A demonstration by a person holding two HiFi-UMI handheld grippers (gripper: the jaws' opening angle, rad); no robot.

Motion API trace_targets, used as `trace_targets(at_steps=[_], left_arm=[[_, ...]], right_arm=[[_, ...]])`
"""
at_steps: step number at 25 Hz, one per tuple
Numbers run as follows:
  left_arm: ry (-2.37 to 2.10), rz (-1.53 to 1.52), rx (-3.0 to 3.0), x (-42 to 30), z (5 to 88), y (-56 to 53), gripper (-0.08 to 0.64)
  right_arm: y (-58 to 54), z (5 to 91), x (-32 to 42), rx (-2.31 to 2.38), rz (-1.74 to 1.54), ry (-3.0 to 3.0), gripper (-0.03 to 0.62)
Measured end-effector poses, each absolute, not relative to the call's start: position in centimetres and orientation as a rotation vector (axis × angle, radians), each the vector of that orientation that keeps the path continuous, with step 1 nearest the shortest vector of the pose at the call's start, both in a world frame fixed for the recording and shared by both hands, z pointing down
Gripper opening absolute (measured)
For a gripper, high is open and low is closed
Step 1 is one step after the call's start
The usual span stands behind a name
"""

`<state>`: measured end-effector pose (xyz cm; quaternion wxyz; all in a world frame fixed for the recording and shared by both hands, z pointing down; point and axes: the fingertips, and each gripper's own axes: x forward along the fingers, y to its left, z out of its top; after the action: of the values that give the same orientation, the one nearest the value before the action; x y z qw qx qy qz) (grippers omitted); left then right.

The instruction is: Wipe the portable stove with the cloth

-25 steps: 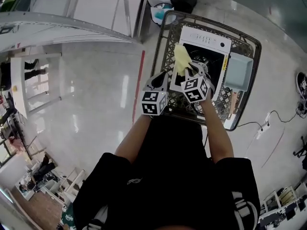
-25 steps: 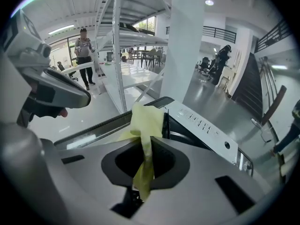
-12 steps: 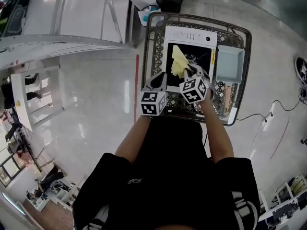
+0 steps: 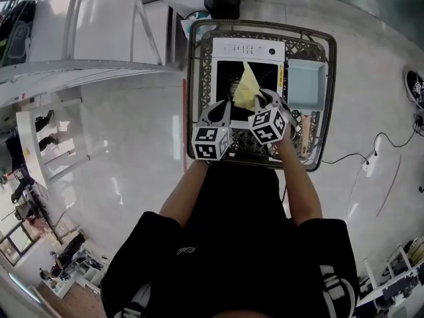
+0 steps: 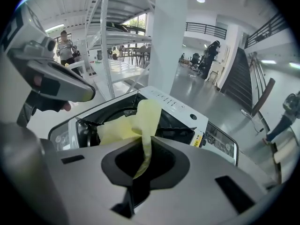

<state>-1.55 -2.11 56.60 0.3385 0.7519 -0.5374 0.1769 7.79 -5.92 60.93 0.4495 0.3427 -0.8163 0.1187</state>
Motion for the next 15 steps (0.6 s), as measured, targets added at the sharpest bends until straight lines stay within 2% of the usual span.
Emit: trace_targets(at_steps=[15], left_arm=[[-1.408, 0.507, 1.96, 3.4, 56.4, -2.6, 0.015]], right_arm=[[-6.3, 61.6, 13.3, 0.887, 0.336, -2.034, 0.021]])
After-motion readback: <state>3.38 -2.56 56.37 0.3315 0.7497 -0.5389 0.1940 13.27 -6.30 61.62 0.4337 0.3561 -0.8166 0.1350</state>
